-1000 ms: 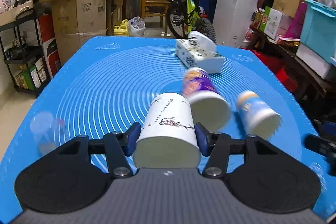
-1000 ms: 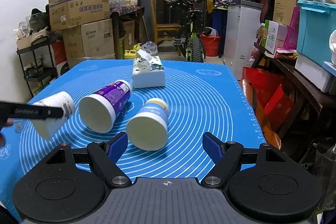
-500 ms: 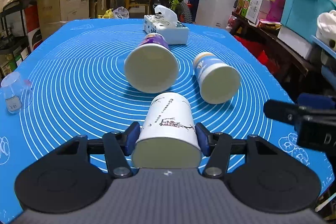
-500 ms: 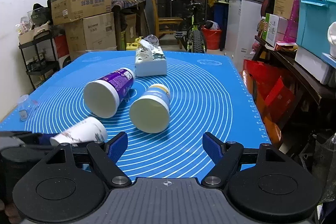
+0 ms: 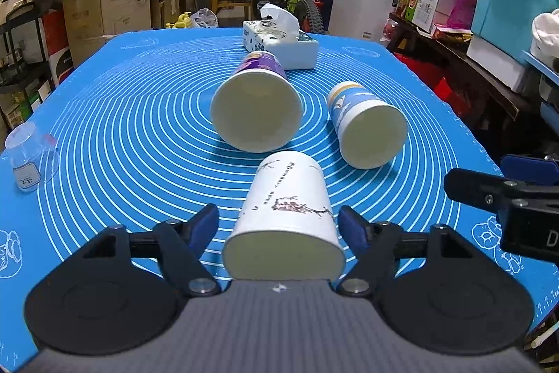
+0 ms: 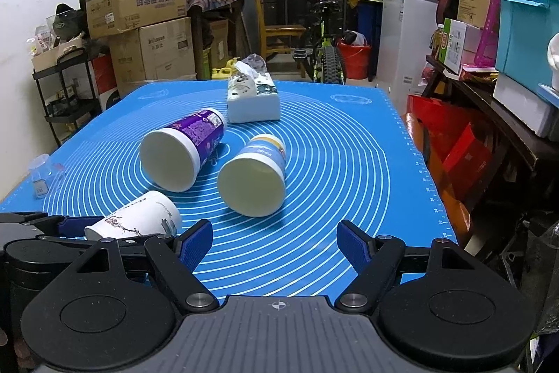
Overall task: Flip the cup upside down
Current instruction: 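Lift the paper cup with the left tool and rotate it upright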
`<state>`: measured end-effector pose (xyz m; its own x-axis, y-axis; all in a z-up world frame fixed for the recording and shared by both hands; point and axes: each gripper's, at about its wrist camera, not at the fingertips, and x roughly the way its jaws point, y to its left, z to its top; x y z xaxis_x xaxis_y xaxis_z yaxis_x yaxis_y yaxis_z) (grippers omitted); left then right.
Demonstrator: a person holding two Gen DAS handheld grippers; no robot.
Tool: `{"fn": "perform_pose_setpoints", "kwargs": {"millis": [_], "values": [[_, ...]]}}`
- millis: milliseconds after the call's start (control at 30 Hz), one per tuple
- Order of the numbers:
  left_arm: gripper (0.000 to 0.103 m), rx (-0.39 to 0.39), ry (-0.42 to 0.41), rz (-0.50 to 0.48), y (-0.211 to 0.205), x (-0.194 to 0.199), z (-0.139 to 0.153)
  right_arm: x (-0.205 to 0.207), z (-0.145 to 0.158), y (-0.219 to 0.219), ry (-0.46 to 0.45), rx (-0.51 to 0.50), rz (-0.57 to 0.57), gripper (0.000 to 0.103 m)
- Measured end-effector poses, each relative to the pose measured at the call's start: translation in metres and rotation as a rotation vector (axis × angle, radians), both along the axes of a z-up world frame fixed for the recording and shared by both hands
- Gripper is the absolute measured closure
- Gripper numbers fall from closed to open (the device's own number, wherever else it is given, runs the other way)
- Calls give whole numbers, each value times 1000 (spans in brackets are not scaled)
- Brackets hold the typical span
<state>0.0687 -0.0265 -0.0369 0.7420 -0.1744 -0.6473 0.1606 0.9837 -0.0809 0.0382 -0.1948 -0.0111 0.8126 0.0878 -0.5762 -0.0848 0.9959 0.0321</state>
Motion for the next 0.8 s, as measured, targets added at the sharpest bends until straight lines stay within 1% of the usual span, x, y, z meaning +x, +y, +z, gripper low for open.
{"fn": "perform_pose_setpoints", "kwargs": {"millis": [133,267,367,467,500,600,667,733,800], "values": [[21,-3,-15,-10,-1,-4,3,0,0,0,0,1,1,22],[17,-20,-46,-14,1,-9,14,-1,2,0,-3,1,4,22],[15,-16,-81,9,4,-15,28,-1,6,0,-5,14,11,22],[9,-4,-98,37,13,-18,39,1,14,4,-4,32,21,22],[8,1,-106,51,17,-19,43,3,16,5,0,40,24,22],[8,19,-125,105,31,-20,49,14,22,11,38,97,50,22],[6,27,-129,161,43,-18,49,26,23,16,91,137,74,22],[6,20,-126,217,60,-13,48,38,21,23,140,173,92,22],[6,10,-113,253,74,-9,45,49,19,31,177,190,102,22]]}}
